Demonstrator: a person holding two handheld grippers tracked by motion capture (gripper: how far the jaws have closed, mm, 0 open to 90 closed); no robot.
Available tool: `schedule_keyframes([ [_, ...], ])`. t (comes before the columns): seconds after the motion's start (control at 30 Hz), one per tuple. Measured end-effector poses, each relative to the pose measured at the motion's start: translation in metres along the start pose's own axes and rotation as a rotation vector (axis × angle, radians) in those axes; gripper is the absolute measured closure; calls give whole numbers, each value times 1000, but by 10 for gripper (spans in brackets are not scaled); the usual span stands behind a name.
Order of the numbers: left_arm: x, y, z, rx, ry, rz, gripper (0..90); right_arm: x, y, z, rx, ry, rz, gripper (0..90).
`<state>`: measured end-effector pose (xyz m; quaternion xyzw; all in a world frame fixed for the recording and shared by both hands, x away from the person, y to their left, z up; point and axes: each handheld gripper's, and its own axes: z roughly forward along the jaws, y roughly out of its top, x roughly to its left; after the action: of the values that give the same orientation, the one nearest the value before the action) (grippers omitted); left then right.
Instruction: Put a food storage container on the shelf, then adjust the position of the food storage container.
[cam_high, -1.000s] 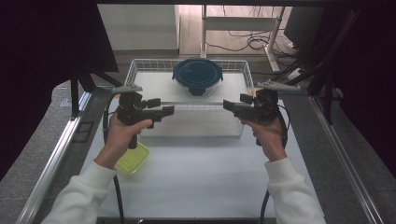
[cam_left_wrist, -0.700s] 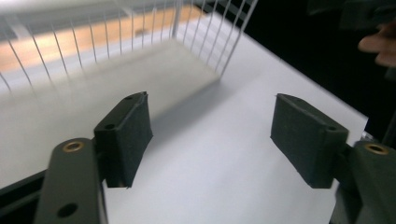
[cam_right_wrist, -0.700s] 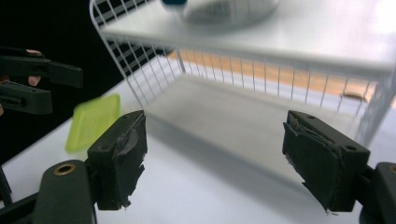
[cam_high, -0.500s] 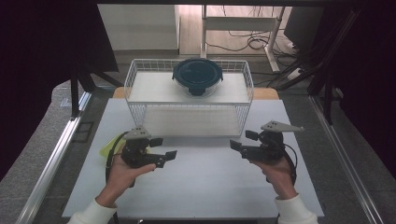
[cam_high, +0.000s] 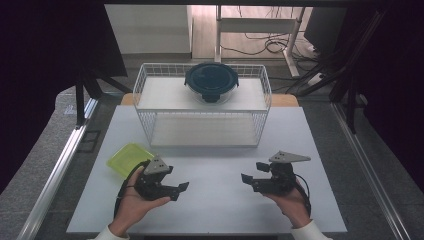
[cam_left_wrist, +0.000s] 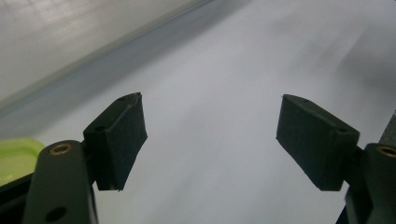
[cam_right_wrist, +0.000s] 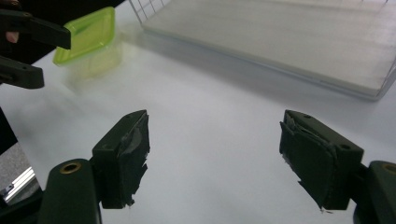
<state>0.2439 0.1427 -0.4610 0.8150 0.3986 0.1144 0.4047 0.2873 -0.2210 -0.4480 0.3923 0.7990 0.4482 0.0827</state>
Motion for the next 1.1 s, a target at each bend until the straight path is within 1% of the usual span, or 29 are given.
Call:
schedule_keyframes([
  [0.1,3,-5,0,8,13,-11,242,0,-2,4,13,-1,1,247],
  [0.3,7,-13,-1,28,29,-23,244,2,-4,2,3,-4,-5,257],
  [0.47,5,-12,-4,11,29,-40,243,-1,-7,0,4,-6,-8,271],
  [0.57,4,-12,-6,10,31,-38,242,-1,-9,-4,-6,-11,-7,269],
  [0.7,5,-8,-4,10,18,-41,240,-2,-12,-9,-15,-27,4,258],
  [0.73,5,-6,-3,12,10,-37,238,-3,-13,-11,-15,-29,7,257],
  [0.8,4,-1,-4,6,8,-26,230,-3,-16,-16,-24,-32,15,256],
  [0.9,5,6,-10,-24,1,-26,227,-3,-16,-23,-38,-44,25,256],
  [1.03,9,10,-22,-46,17,-18,226,-4,-15,-24,-34,-49,21,258],
  [1.1,13,12,-28,-56,28,-23,226,-4,-14,-22,-28,-47,21,259],
])
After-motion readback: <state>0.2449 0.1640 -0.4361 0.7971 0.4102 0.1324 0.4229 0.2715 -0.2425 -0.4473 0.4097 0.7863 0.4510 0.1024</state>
